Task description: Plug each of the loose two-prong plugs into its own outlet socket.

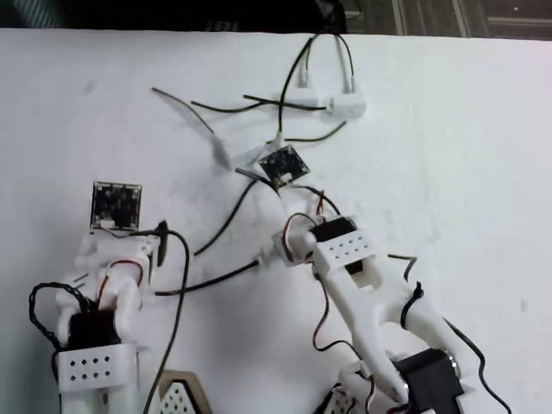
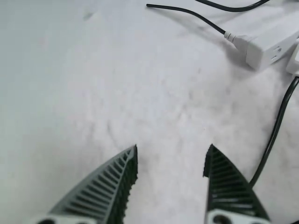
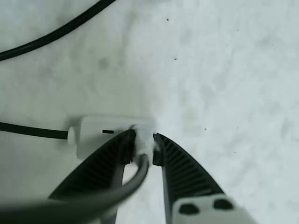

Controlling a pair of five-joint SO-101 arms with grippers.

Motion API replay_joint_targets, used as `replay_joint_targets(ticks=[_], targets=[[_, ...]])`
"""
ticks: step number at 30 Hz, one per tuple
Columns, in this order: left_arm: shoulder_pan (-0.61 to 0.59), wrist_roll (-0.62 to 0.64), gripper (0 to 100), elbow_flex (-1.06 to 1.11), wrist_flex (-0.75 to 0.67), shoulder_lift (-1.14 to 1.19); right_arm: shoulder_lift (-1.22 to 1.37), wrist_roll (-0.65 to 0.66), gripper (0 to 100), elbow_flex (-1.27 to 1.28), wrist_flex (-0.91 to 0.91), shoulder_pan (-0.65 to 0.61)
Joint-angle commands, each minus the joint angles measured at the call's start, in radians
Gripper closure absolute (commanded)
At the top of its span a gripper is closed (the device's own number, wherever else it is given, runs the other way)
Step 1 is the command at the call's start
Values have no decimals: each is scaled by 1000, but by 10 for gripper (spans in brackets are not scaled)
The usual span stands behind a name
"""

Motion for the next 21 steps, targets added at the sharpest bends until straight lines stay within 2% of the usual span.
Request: replay_joint_targets(ticks=[1,5,11,17,21], targets=[[-1,-11,759,-5,3,-13,51,20,981,14,16,-24],[-1,-11,758,-3,5,-13,39,21,973,8,15,-25],[-5,-12,758,-2,3,-13,-137,21,815,11,133,-25],[-5,-14,758,0,5,-13,-329,12,816,17,208,-25],[-5,-14,758,0,5,-13,-377,12,816,34,194,-27]])
